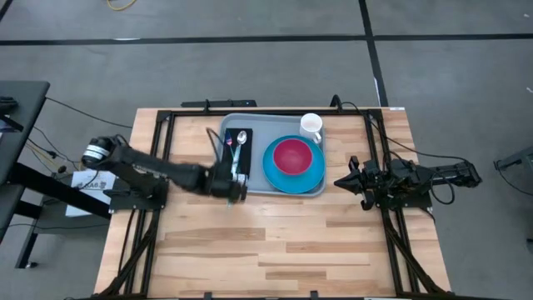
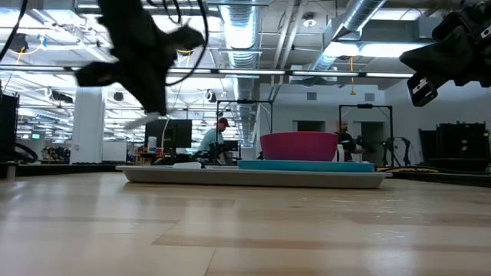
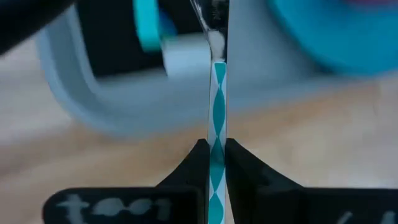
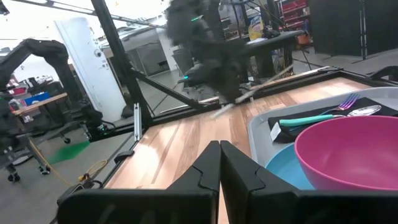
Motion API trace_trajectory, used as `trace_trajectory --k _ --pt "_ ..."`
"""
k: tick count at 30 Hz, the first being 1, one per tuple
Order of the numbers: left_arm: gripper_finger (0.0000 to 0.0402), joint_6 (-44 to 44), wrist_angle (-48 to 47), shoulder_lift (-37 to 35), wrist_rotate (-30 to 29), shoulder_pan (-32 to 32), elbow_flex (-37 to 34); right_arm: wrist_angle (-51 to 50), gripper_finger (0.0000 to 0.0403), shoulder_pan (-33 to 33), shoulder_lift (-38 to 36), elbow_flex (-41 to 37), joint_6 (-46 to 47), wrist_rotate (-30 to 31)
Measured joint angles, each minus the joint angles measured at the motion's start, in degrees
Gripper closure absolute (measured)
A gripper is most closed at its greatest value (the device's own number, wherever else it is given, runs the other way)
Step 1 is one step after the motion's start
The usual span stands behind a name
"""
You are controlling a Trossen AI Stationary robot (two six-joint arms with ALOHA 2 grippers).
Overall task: Set up tray
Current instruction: Put the white patterned knife on top of the black napkin
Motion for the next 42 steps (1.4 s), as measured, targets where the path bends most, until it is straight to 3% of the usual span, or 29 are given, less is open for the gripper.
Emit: trace_trajectory --k 3,8,11,14,25,42 --pt "0.0390 4.66 1.11 0.01 -0.26 7.33 0.01 0.00 0.0403 0.01 0.00 0.00 -0.01 0.00" --pt "0.0390 13.16 10.72 0.62 4.45 18.60 0.02 0.01 0.0403 0.02 0.00 0.00 -0.01 0.00" --pt "0.0390 16.55 16.68 1.78 6.66 23.69 0.33 -0.01 0.0403 0.02 -0.01 0.00 -0.01 0.00" --pt "0.0390 18.77 16.02 4.12 9.42 27.15 2.06 -0.01 0.0403 0.02 0.17 0.00 0.00 0.00" --pt "0.0390 24.71 7.97 16.10 13.86 31.68 10.61 0.01 0.0403 0.01 0.31 0.00 -0.01 0.01" --pt "0.0390 24.37 7.23 21.37 19.81 34.37 11.71 0.00 0.0403 0.02 0.31 0.00 -0.01 0.00"
